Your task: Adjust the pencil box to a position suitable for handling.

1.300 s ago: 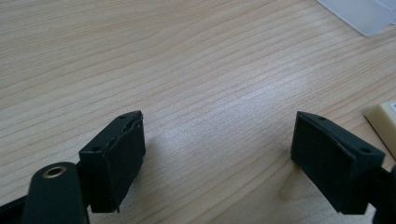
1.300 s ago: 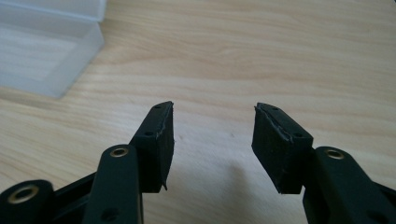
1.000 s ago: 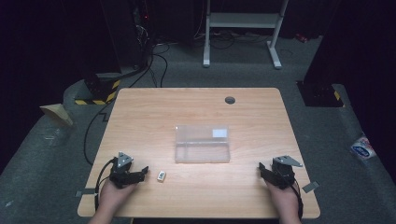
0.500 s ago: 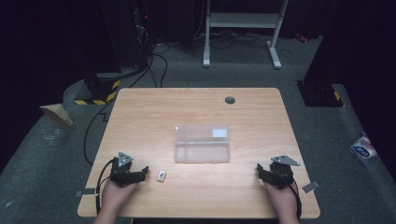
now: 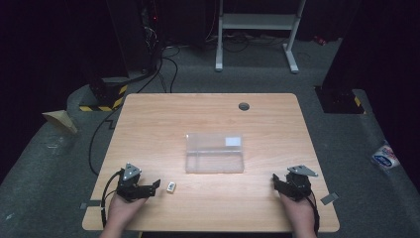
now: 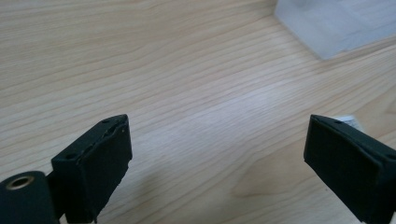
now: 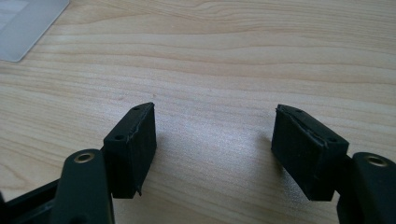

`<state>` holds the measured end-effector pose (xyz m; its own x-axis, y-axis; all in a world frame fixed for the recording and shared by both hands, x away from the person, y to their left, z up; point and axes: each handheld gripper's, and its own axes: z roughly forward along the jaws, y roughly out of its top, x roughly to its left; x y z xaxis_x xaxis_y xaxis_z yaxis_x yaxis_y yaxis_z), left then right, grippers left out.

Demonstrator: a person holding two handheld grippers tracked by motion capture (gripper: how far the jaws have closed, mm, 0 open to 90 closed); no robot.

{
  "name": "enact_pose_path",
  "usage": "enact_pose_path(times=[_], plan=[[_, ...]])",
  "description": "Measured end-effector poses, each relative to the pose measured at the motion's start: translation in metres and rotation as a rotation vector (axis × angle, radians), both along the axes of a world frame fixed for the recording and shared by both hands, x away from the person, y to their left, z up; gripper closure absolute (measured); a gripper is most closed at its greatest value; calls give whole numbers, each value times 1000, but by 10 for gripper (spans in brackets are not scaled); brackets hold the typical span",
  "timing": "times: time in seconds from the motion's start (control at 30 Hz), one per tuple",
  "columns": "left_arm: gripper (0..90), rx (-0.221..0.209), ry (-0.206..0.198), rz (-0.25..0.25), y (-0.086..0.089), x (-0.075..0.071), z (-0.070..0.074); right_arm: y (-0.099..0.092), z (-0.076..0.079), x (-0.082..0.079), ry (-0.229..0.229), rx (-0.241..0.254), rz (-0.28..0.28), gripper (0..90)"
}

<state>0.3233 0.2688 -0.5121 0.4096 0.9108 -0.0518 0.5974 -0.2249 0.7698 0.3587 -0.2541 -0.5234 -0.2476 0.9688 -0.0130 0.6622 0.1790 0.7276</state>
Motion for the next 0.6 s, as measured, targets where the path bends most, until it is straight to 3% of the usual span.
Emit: enact_pose_path(times=[0.2, 0.23, 0.3, 0.43, 0.6], plan=[[66, -3, -13, -24, -13, -7, 4, 0, 0, 0, 1, 1, 0, 307], [64, 28, -31, -38, -21, -9, 4, 0, 0, 0, 1, 1, -1, 307], [61, 32, -36, -62, -29, -9, 5, 0, 0, 0, 0, 0, 0, 307], [67, 42, -18, -103, -43, -11, 1, 0, 0, 0, 1, 1, 0, 307], [91, 43, 13, -118, -49, -10, -4, 0, 0, 1, -1, -1, 4, 307]])
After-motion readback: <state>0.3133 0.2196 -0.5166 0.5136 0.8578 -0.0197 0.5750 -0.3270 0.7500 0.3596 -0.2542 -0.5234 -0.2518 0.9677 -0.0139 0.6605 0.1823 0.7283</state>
